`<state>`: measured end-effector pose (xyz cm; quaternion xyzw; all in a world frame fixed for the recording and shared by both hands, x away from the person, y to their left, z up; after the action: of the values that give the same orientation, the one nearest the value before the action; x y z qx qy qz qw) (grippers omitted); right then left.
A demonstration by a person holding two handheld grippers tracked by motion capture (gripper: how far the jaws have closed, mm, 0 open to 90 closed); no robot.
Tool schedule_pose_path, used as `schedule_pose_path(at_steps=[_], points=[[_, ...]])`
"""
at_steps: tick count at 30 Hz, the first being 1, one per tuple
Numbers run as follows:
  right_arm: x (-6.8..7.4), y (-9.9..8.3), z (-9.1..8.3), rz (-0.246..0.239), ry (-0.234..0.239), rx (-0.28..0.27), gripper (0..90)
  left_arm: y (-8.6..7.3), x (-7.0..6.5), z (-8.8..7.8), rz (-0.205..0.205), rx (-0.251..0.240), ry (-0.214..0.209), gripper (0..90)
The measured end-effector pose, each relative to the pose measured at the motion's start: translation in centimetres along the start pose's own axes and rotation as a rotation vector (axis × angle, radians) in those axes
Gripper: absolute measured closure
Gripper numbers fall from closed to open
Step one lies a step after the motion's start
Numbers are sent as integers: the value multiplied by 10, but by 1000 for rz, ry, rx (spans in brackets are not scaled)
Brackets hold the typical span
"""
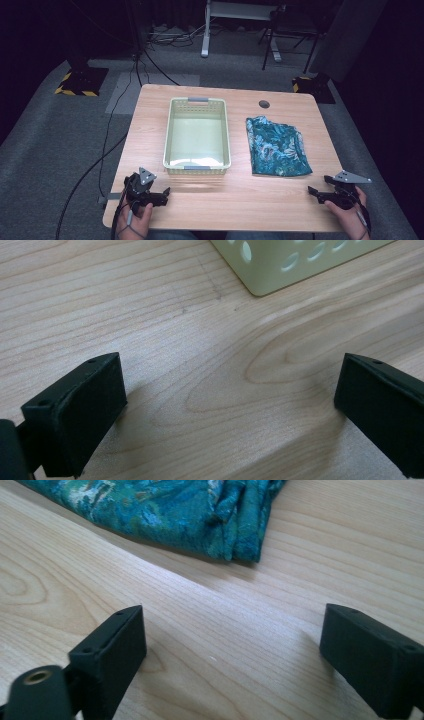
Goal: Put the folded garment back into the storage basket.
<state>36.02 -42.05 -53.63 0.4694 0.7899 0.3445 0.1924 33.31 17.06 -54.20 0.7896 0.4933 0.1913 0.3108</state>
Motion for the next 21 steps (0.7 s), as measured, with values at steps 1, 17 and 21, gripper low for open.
schedule_pose_path(at_steps=[1, 17, 21], points=[[-1, 0, 0, 5, -5, 2, 98, 0, 0, 0, 0, 0, 0, 3], [1, 11, -13, 17, 7, -17, 94, 0, 0, 0, 0, 0, 1, 3], [2, 14, -15, 17, 13, -25, 94, 0, 0, 0, 0, 0, 1, 3]])
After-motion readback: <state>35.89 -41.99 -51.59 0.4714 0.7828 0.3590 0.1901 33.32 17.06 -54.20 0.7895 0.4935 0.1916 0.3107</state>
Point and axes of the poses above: each handheld gripper's, and its own axes: z roughly forward along the jaws, y roughly out of its top, x roughly to its left, the point moved 5 cm from there along z, roughly forward along the jaws, and after that the axes turned 1 degree about z, right-handed, at the moved point
